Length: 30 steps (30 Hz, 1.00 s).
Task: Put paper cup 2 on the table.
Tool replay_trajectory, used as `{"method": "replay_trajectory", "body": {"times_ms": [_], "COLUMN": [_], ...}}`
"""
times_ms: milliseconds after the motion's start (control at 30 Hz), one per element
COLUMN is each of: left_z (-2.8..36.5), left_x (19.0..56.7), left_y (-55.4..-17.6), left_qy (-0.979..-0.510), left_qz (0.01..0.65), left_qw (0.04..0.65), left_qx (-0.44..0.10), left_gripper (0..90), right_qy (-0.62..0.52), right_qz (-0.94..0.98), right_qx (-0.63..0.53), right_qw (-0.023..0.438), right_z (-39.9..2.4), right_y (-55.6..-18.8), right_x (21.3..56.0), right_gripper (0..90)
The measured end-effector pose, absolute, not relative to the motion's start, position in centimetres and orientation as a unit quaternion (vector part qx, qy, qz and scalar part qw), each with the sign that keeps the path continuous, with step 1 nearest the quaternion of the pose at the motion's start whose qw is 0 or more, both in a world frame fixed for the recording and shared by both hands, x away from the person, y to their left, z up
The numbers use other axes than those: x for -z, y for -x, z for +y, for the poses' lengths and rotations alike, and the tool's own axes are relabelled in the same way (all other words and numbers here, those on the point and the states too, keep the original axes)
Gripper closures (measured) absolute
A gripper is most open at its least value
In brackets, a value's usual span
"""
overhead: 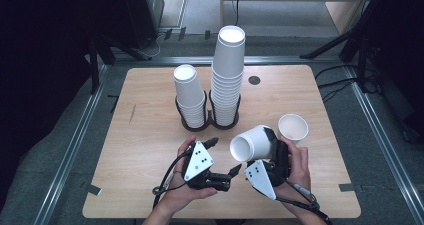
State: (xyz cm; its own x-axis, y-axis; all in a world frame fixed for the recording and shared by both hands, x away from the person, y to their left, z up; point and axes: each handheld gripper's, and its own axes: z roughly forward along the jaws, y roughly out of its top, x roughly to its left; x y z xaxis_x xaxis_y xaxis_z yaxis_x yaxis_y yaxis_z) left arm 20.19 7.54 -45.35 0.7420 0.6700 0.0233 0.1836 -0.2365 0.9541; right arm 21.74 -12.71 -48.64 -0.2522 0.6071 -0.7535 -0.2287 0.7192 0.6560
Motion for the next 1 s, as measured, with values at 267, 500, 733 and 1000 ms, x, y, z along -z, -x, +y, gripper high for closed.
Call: {"method": "replay_trajectory", "body": {"times_ms": [267, 500, 733, 1000], "left_z": [7.4, 7.3, 7.0, 6.9], "left_x": [45.3, 45.1, 45.2, 45.3], "left_y": [-19.9, -19.7, -19.5, -19.4], "left_qy": [-0.759, -0.761, -0.768, -0.772], "left_qz": [0.265, 0.257, 0.251, 0.243], "left_qw": [0.553, 0.552, 0.544, 0.541], "left_qx": [-0.220, -0.222, -0.226, -0.227], "left_gripper": [6.5, 6.6, 7.2, 12.9], "right_qy": [-0.110, -0.098, -0.088, -0.077], "right_qz": [0.725, 0.738, 0.749, 0.759], "right_qx": [-0.360, -0.363, -0.366, -0.375], "right_qw": [0.577, 0.561, 0.545, 0.526], "right_z": [-12.2, -11.8, -11.5, -11.4], "right_y": [-21.3, -21.1, -20.9, -20.7], "right_x": [48.9, 49.2, 49.5, 49.6], "right_gripper": [15.1, 15.1, 15.1, 15.1]}}
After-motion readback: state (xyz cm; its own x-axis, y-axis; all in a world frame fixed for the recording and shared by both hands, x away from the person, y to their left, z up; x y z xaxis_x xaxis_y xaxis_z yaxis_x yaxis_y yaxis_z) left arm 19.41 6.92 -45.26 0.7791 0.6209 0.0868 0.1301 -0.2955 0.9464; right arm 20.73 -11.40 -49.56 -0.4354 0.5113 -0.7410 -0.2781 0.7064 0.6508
